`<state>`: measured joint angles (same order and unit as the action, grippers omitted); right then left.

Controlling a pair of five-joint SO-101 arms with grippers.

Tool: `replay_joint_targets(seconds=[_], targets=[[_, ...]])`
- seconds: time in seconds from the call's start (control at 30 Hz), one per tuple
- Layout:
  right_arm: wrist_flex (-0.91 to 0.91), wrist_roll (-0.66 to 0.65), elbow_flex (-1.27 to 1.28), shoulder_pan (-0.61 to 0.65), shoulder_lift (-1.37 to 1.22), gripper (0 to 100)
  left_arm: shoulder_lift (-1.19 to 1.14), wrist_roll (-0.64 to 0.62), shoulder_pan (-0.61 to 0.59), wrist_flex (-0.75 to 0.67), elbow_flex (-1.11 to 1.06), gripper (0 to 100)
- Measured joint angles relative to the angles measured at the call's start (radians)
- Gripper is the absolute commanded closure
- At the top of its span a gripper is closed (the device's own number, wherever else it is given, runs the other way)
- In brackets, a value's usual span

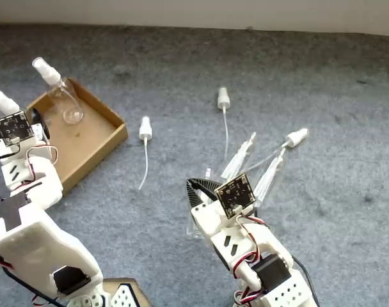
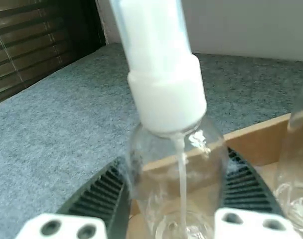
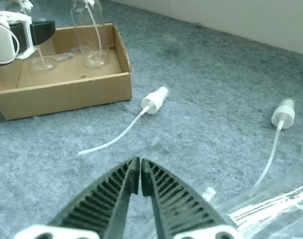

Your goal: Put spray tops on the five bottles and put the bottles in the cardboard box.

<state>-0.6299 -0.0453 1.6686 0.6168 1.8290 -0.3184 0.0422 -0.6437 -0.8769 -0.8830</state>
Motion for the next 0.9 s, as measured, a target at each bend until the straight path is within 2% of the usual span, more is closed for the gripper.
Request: replay_joint_targets(seconds=[0.4, 0.57, 0.9], targets=[[-0.031, 0.000, 0.000, 0.000, 0.000, 99.4, 0.000, 0.000, 0.000, 0.000, 0.000, 86], [-0.032, 0.000, 0.000, 0.000, 0.000, 99.4, 0.000, 0.000, 0.000, 0.000, 0.000, 79], [-0.032, 0.000, 0.000, 0.000, 0.000, 99.4, 0.000, 0.000, 0.000, 0.000, -0.008, 78]])
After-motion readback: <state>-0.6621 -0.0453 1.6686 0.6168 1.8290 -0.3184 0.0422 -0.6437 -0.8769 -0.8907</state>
